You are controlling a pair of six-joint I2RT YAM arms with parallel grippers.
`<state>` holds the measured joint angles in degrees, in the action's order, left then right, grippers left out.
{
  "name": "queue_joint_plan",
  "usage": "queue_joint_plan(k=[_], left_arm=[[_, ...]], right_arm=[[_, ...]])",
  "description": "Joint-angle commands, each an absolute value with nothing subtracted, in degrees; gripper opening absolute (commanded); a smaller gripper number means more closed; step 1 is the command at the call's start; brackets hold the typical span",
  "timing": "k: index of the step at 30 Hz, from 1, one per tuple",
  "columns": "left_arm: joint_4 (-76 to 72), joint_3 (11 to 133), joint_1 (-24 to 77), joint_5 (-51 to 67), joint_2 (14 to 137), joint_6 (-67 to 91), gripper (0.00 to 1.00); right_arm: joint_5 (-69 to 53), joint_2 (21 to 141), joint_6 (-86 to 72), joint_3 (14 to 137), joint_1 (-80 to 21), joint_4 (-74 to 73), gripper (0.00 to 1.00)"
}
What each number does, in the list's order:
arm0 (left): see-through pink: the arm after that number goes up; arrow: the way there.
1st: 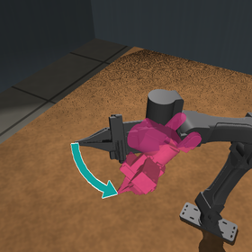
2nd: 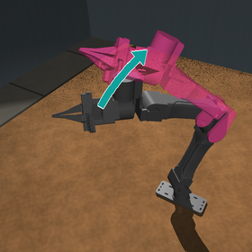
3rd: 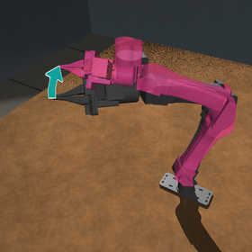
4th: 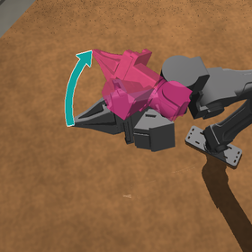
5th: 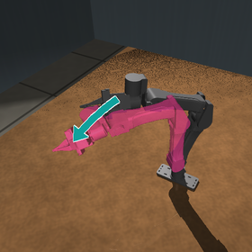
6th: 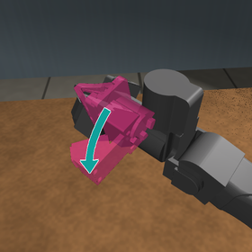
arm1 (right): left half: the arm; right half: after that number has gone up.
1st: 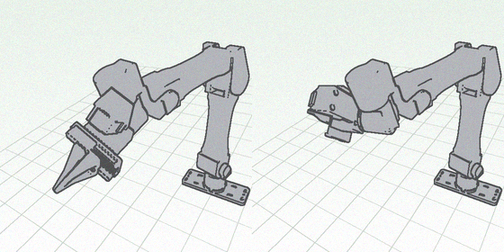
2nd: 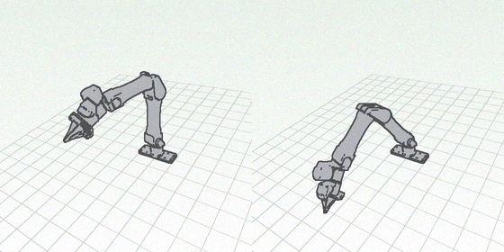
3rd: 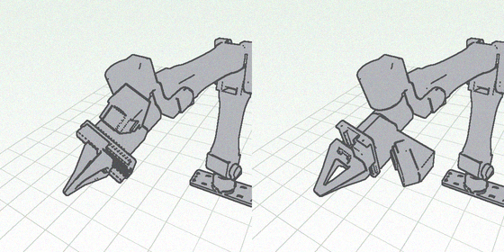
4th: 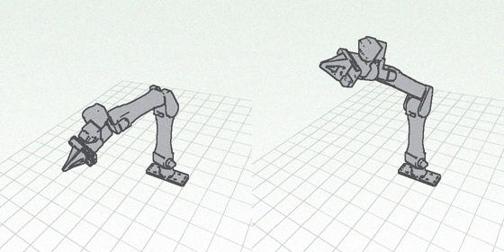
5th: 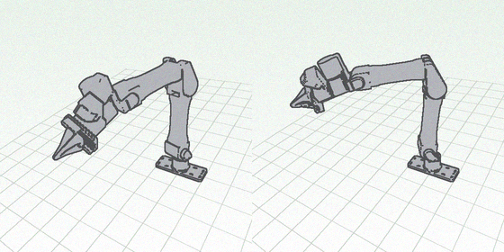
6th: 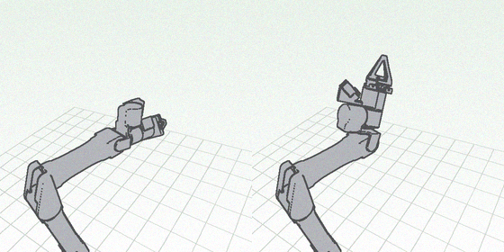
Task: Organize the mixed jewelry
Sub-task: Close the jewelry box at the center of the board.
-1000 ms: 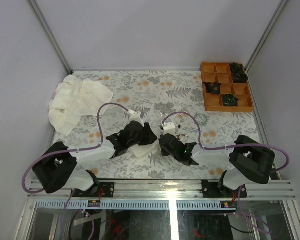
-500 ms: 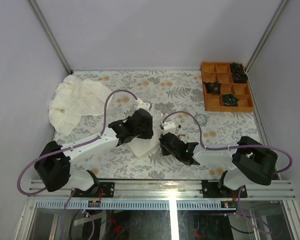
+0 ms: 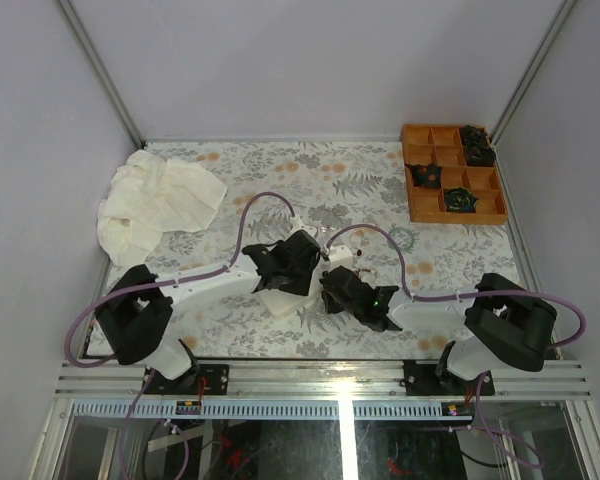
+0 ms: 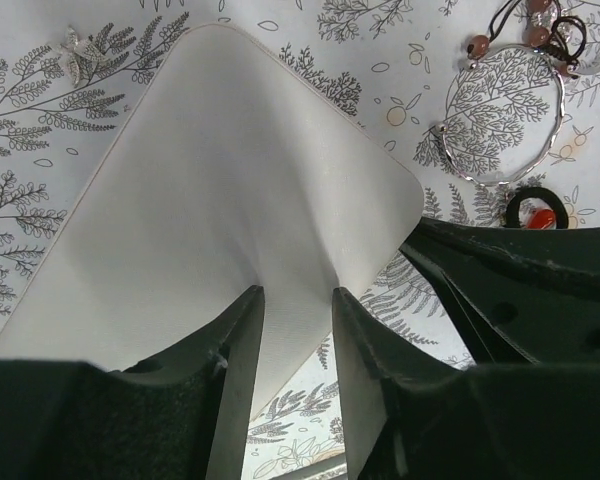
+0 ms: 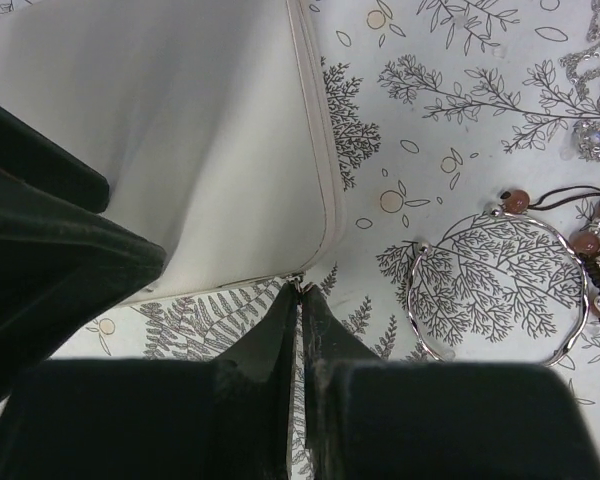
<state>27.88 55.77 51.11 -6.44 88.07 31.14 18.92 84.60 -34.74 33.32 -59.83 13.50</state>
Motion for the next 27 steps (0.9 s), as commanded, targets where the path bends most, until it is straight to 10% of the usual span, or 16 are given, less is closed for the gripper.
queue_joint_plan(k=[1, 27], left_arm=[[27.69, 56.54, 52.02, -5.32, 91.06, 31.01, 0.35], [18.49, 49.53, 52.94, -3.09, 99.47, 31.73, 0.31]], right_arm=[[18.78, 84.59, -36.07, 32.85, -59.33, 17.76, 0.00], [20.10, 84.57, -38.30, 31.81, -53.17, 17.36, 0.00]])
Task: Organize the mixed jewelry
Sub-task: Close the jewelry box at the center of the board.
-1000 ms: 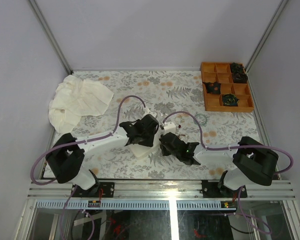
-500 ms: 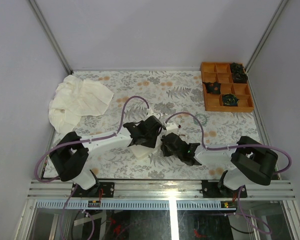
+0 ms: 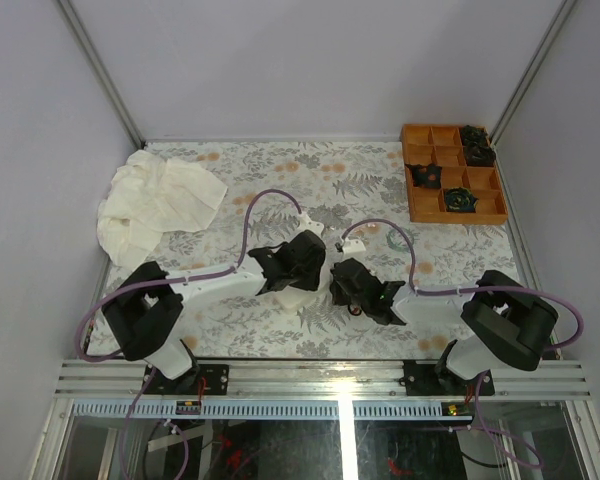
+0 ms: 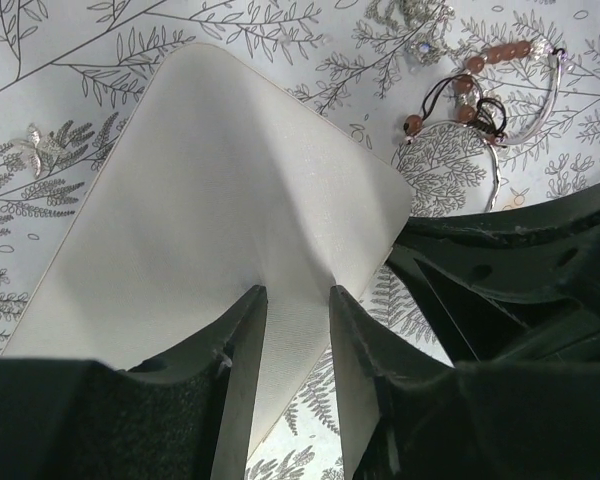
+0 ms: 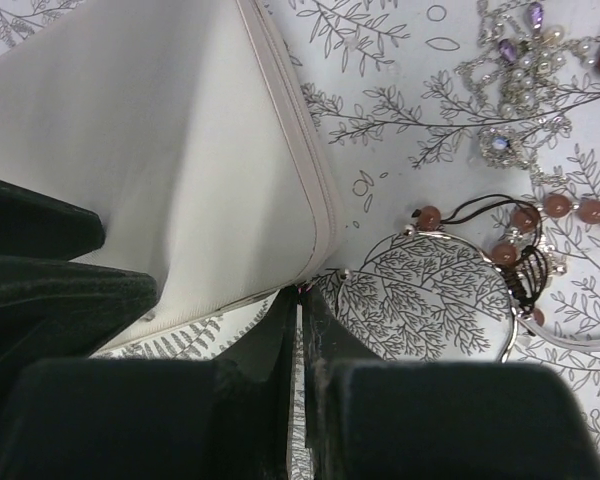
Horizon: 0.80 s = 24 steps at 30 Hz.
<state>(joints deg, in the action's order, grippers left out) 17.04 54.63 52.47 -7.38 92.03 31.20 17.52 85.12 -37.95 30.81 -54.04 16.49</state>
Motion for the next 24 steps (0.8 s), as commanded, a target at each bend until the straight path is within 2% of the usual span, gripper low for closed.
queue_joint_plan(k=[1, 9, 12, 18, 24], left_arm=[[18.38, 49.53, 52.94, -3.08, 99.59, 31.65, 0.31], [17.30, 48.67, 52.83, -3.03, 98.93, 31.91, 0.31], [18.96, 48.53, 52.64, -5.16, 97.03, 33.50, 0.42], [24.43, 46.08, 52.92, -9.13, 85.64, 37.22, 0.51], [29.78, 41.38, 57.47, -9.73, 76.84, 42.53, 0.50]], right_arm=[[20.28, 84.62, -38.05, 31.86, -52.94, 17.40, 0.00], [15.60, 83.77, -35.95, 31.56, -51.28, 19.29, 0.00], [13.53, 84.16, -37.63, 31.00, -51.25, 20.33, 0.00], [11.51, 83.33, -39.41, 28.89, -51.26, 21.67, 0.00], [9.76, 82.01, -40.82, 28.57, -52.40, 21.67, 0.00]])
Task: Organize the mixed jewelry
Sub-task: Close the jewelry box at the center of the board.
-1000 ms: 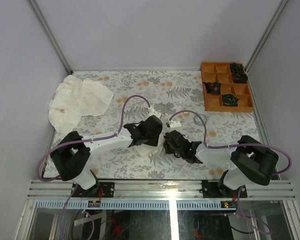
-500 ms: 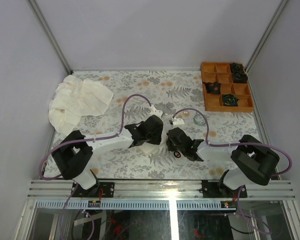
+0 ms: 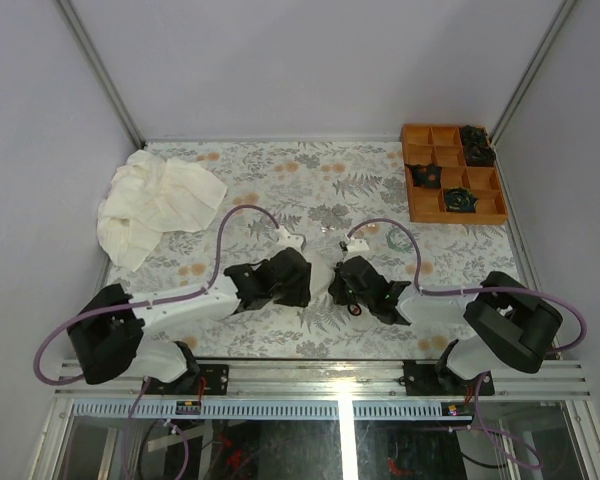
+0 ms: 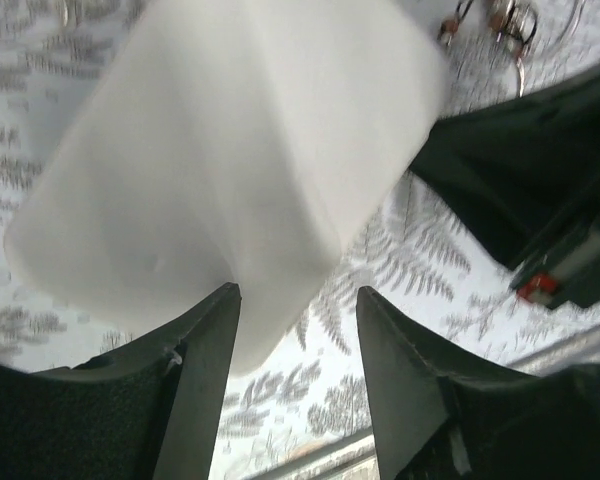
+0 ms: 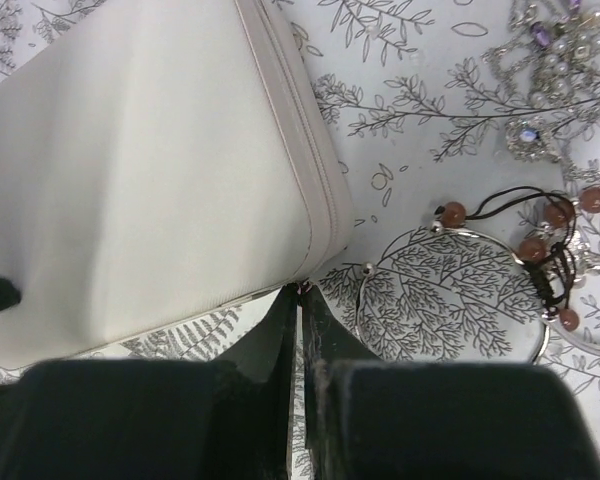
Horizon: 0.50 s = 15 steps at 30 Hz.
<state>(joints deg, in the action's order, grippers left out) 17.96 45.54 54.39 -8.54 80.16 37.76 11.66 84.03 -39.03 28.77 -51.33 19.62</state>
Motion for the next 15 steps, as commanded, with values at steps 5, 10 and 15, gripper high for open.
queue_joint_plan(k=[5, 10, 15], left_arm=[[32.19, 36.97, 61.25, -10.43, 68.64, 47.84, 0.49], [34.80, 35.99, 65.35, -12.32, 65.36, 52.49, 0.49], [36.91, 35.80, 70.44, -14.66, 63.46, 57.23, 0.47]], right_arm=[[11.87, 83.20, -42.68, 30.49, -57.43, 20.90, 0.00], [13.90, 85.07, -44.98, 32.43, -62.00, 19.95, 0.00], [14.87, 85.63, -46.14, 33.79, -63.28, 17.91, 0.00]])
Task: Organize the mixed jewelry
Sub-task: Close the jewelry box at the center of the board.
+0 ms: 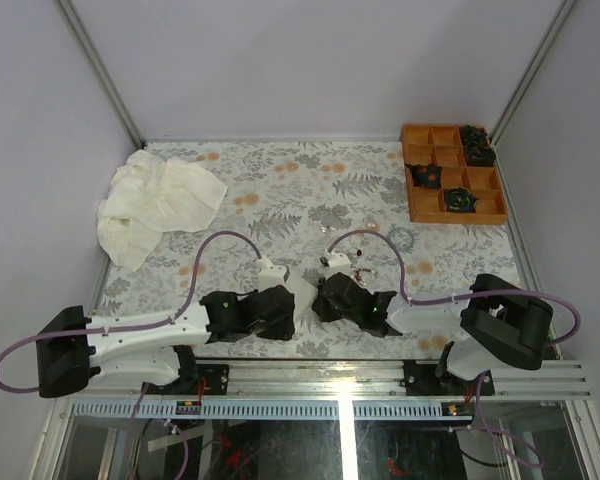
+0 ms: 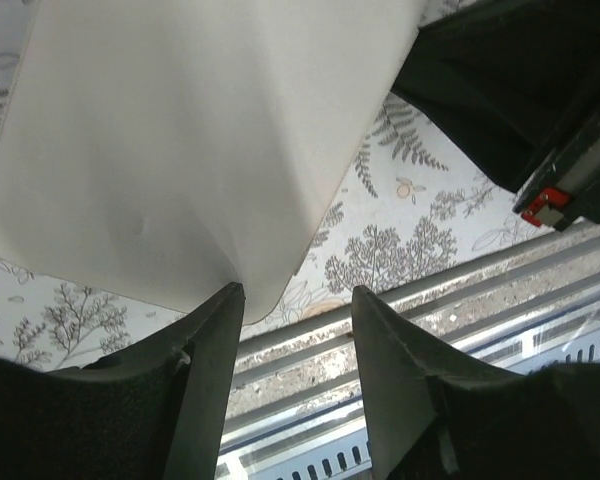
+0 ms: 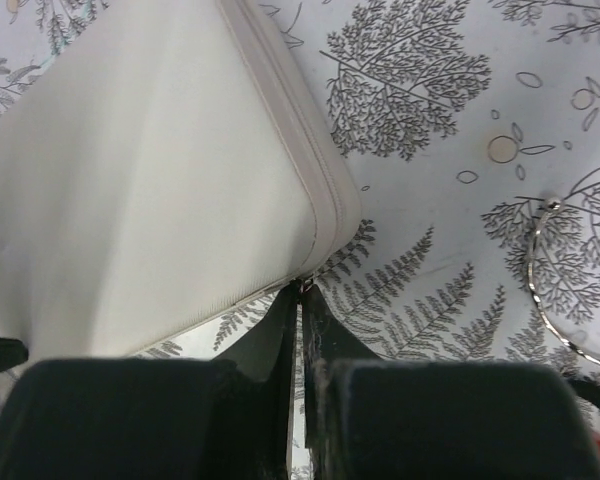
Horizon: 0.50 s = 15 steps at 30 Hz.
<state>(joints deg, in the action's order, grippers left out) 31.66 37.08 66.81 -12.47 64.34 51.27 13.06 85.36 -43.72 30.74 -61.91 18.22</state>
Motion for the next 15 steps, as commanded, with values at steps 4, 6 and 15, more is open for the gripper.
queue_joint_plan(k=[4, 6, 15], left_arm=[[43.26, 38.72, 74.49, -20.55, 62.30, 60.88, 0.46], [43.04, 39.79, 75.35, -21.01, 61.56, 60.76, 0.46], [28.79, 38.88, 77.01, -14.26, 68.03, 57.59, 0.45]], right_arm=[[15.61, 85.22, -45.92, 34.10, -63.28, 16.59, 0.00], [15.74, 85.29, -45.96, 34.23, -63.33, 16.46, 0.00], [15.99, 85.81, -45.43, 35.59, -63.32, 15.58, 0.00]])
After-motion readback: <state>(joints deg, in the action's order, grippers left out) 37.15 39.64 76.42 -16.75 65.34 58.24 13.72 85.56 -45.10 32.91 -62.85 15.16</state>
